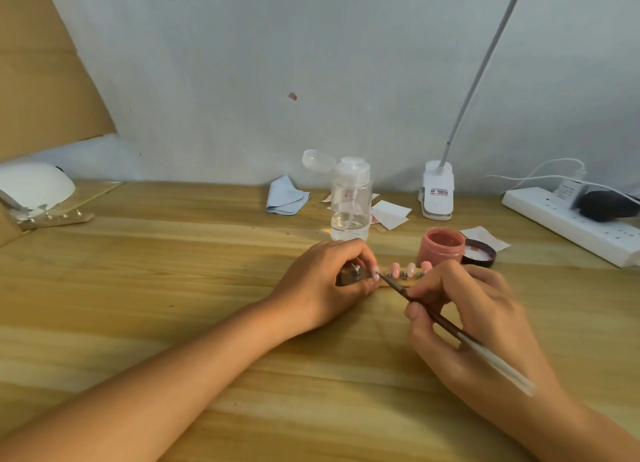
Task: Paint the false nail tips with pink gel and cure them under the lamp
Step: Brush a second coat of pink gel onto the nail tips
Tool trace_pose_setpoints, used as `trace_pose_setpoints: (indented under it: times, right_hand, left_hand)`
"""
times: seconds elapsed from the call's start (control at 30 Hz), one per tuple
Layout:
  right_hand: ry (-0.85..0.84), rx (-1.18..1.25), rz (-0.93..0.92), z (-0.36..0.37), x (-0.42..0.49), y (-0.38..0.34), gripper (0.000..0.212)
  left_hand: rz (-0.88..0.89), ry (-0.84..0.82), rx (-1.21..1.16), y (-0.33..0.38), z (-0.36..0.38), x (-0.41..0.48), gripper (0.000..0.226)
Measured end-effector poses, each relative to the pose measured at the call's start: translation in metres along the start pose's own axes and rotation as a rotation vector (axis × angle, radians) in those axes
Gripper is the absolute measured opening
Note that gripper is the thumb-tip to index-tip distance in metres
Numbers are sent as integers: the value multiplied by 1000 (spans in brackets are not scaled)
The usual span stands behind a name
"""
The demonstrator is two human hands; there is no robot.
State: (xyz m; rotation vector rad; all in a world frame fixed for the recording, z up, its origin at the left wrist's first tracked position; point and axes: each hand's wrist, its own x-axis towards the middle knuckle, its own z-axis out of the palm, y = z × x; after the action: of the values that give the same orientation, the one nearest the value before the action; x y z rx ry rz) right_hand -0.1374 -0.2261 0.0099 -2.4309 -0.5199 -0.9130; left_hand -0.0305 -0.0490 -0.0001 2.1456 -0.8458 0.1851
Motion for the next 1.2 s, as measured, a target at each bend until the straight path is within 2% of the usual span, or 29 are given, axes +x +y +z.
trace_pose_setpoints:
  times: [0.63, 0.7, 0.83, 0.97, 1.1, 1.2]
  right_hand:
    - [26, 73, 76, -2, 3, -6, 6]
    - [91, 141, 97, -5, 2, -8, 9]
    - [307, 353, 261, -8, 2, -2, 4]
    - [506, 517, 434, -11, 5, 11, 26]
    - [582, 580, 492, -13, 8, 17, 26]
    - [559, 580, 500, -13, 7, 16, 20]
  left_hand:
    - [12, 4, 26, 2, 0, 1, 20]
    - [2, 1, 41, 1, 0, 0, 21]
    - [22, -6, 42, 0, -2, -1, 19]
    - [34, 4, 35, -1, -2, -1, 18]
    - [10, 7, 11, -1, -3, -4, 22]
    - [-20, 9, -2, -1, -4, -7, 24]
